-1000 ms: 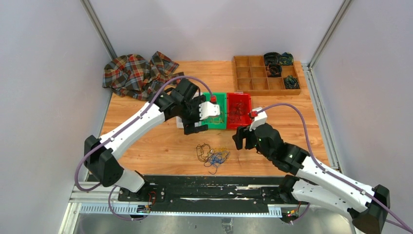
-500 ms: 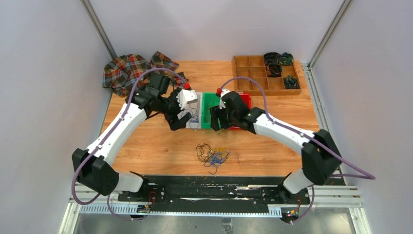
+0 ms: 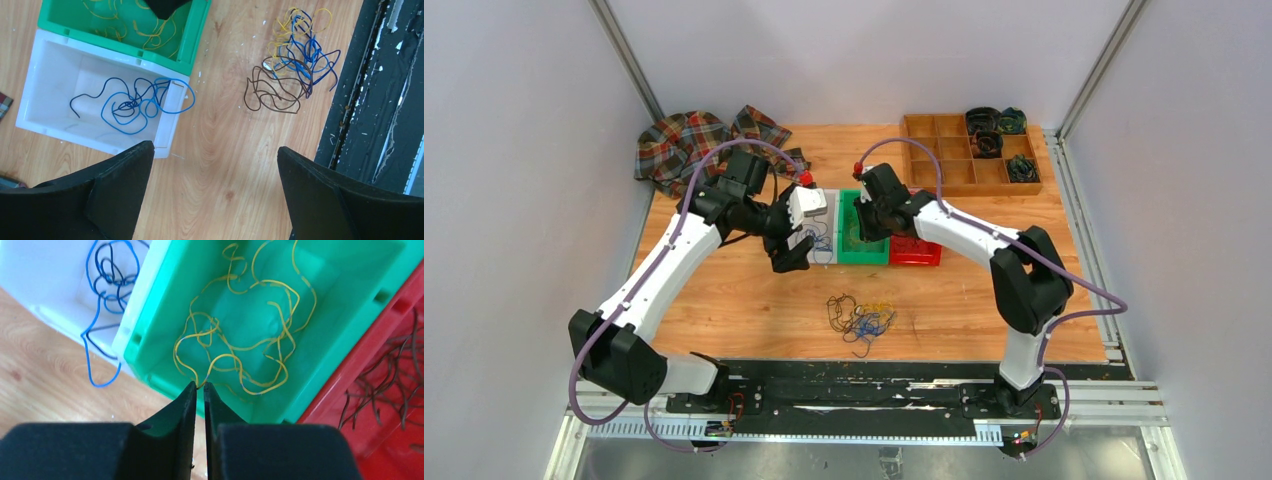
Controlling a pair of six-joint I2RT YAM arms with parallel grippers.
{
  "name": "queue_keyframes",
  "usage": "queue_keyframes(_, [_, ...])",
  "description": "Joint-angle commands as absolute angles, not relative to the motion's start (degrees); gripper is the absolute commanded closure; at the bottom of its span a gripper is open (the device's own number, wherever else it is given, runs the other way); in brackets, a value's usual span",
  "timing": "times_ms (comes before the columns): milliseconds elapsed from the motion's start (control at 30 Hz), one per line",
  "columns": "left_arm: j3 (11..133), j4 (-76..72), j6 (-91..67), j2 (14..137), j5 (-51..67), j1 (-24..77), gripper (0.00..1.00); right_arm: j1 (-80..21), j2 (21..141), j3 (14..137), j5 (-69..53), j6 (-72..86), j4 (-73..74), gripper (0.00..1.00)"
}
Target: Untangle the cables
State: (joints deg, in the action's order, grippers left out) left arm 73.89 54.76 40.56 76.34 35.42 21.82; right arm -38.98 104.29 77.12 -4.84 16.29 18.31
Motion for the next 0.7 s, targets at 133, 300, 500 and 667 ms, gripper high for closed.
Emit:
queue_keyframes(133, [74.9,55.5,43.9,74.6,38.7,21.1,0.02,-38.3,111.2,84.8,0.2,14.0,21.4,0.99])
queue_keyframes(300, [74.3,55.6,45.1,75.0,38.0,20.6,0.01,-38.3,115.3,86.4,3.3,14.9,22.9,0.99])
queue_keyframes(500, [73.8,55.5,45.3,74.3,37.4,20.6,0.01,-38.4,118.4,86.5,6.5,15.3,22.9,0.99])
queue_keyframes(667, [72.8,55.5,45.4,72.7,37.5,20.5,0.01,-38.7,115.0,85.5,5.6,15.8,22.4,0.86])
